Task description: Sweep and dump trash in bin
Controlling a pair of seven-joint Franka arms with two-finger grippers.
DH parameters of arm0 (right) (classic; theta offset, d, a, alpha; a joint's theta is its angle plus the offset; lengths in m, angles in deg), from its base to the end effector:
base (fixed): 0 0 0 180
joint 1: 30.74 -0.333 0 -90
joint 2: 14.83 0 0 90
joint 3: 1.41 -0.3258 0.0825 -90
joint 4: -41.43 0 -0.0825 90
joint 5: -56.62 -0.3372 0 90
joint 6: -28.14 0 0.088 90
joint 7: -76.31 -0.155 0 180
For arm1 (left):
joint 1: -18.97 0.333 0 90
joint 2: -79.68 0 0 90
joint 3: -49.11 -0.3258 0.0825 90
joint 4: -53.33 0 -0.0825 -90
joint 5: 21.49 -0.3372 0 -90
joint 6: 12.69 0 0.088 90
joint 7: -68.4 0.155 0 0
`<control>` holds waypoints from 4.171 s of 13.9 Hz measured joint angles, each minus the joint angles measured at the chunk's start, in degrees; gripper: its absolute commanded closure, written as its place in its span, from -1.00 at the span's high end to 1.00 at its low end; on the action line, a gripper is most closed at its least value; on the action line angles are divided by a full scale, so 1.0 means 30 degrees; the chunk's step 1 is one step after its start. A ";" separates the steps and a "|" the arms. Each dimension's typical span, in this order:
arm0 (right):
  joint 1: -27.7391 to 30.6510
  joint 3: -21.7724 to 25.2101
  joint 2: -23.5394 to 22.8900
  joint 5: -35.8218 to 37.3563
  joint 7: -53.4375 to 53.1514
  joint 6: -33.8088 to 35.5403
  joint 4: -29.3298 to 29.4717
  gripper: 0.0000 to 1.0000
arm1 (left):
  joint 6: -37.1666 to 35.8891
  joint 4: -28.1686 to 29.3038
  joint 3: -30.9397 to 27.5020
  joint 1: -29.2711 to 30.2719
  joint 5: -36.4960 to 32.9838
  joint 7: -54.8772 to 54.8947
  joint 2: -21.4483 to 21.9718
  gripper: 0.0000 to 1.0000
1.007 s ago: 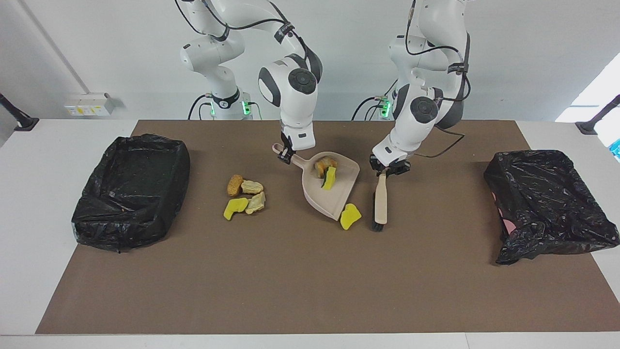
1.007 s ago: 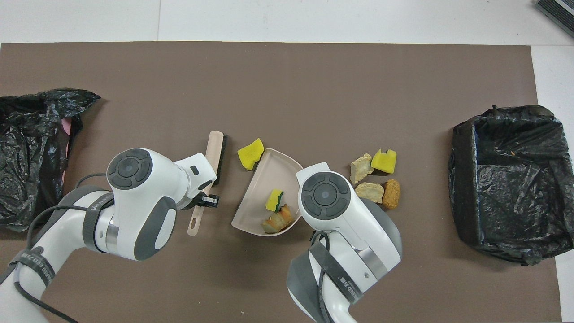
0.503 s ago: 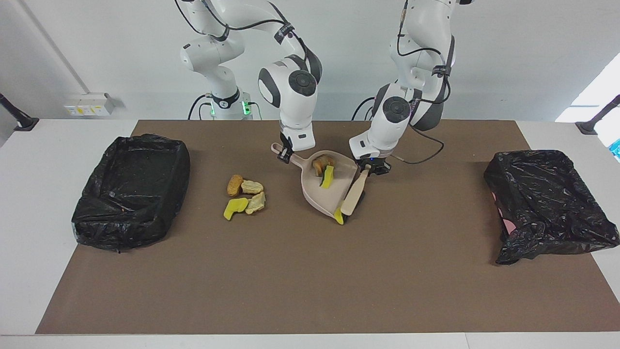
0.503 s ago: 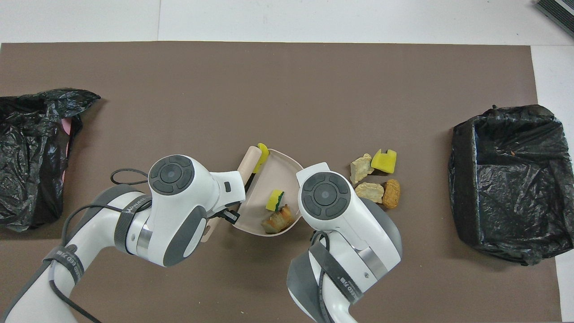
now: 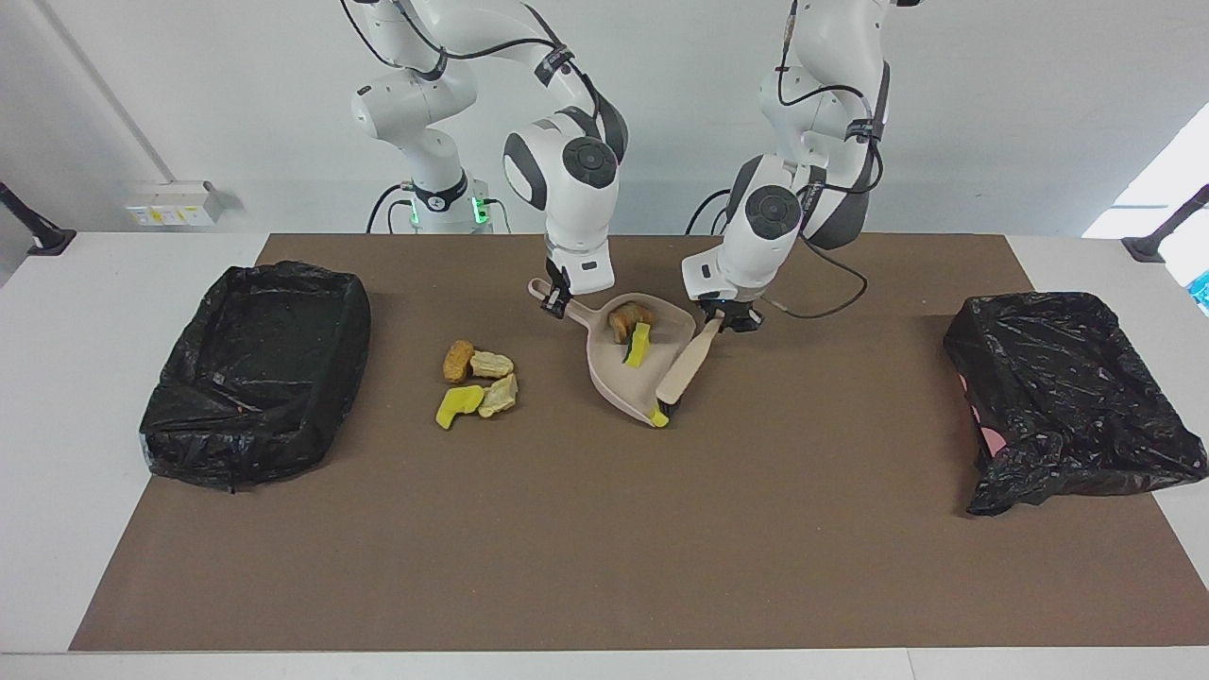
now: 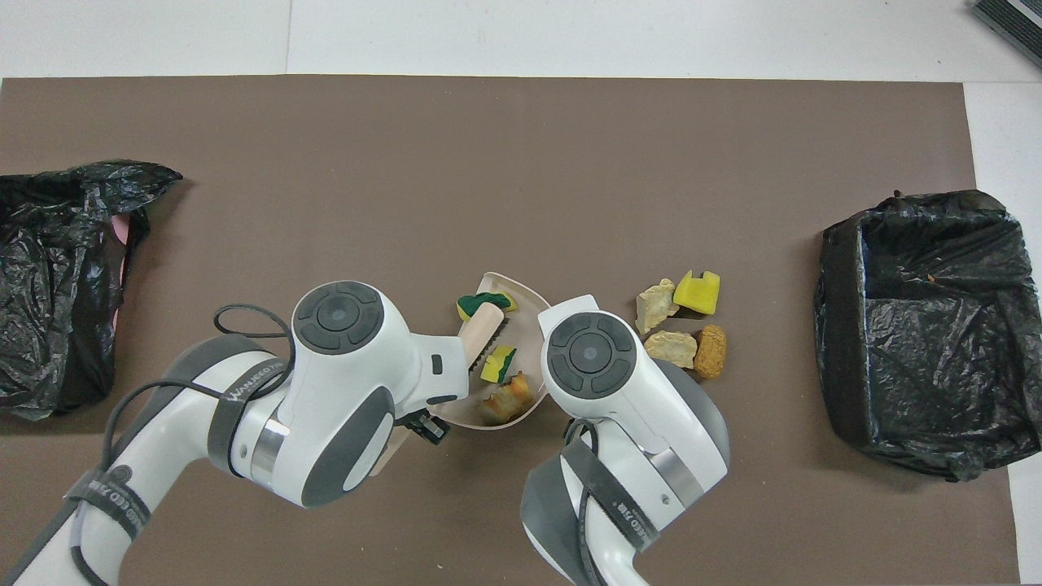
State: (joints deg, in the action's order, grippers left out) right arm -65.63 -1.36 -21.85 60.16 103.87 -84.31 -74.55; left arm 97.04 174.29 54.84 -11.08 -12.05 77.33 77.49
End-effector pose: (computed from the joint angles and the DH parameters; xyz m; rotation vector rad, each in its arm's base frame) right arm 0.4205 0.2845 0.3635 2.5966 1.6242 -0.2768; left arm 0.3725 -0.2918 0.3704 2.8356 -1.0459 -0.3991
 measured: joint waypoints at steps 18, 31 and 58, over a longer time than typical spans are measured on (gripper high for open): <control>0.2333 0.0177 0.3094 0.0259 0.2630 0.2548 0.0257 -1.00 | -0.1196 0.0739 -0.0129 0.1106 0.0100 -1.3069 0.3239 -1.00; 1.8890 0.0525 0.6364 0.2993 1.7894 0.0779 0.0253 -1.00 | 0.5851 0.6334 0.0332 -0.4747 0.1352 -1.8341 0.3792 -1.00; 1.5568 -0.0171 0.8590 1.8691 2.0323 0.1592 -0.3175 -1.00 | 0.1710 -0.1383 -0.0327 0.4785 -0.1155 -0.9078 0.2390 1.00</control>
State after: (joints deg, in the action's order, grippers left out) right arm -18.93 -1.87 3.92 116.24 164.84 -79.53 -84.07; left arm 102.17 170.14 53.86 3.27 -15.51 50.09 84.66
